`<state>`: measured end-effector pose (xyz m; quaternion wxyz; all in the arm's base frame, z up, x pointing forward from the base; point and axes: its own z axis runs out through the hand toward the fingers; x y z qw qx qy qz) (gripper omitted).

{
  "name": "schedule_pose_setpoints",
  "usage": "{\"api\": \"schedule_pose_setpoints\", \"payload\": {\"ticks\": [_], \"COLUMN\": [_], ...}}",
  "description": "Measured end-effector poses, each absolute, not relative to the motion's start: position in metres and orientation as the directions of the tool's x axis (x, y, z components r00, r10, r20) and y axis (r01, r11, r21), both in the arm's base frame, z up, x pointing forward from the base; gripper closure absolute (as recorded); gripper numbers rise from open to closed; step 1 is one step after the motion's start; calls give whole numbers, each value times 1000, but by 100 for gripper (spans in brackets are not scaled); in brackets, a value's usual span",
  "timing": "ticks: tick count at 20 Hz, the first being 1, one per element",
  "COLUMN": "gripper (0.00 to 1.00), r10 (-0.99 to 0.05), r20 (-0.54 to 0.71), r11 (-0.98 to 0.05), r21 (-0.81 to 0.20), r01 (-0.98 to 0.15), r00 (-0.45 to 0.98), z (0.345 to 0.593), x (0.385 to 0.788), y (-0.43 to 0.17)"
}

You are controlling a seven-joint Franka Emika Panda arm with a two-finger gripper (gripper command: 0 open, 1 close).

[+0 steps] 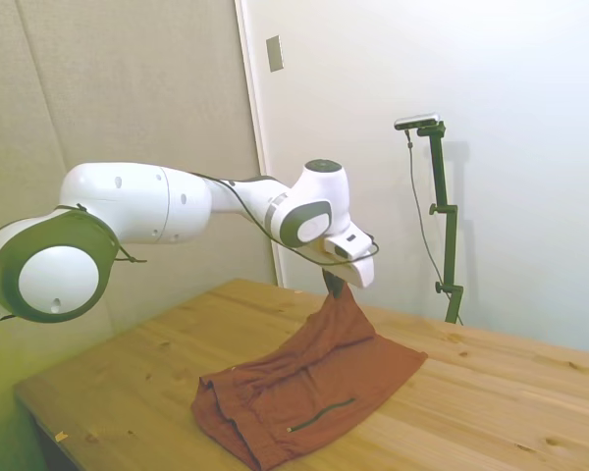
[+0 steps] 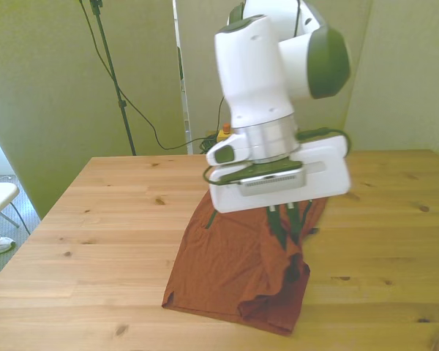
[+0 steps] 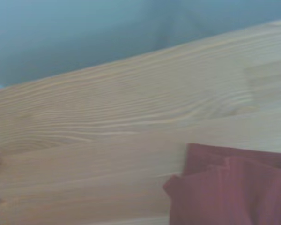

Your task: Unfold the shorts

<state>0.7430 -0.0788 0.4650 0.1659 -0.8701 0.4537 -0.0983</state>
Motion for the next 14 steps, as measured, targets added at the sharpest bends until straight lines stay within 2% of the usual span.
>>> {"api": "schedule_pose_setpoints", "payload": {"ticks": [3,7,8,12,14], "gripper": [100,100,0,0,0], "r10": [-798,-775,-768,-735,-722], "r20": [31,46,44,29,26], "r11": [-568,-605,-616,-659,-672], "r21": [-369,-338,-321,-266,-263], "r01": [-735,-720,-719,-704,-692], "r00": [601,630,639,678,691], "z": [471,466,462,436,433], "x": [753,762,764,766,765], "y": [-26,33,44,75,87]}}
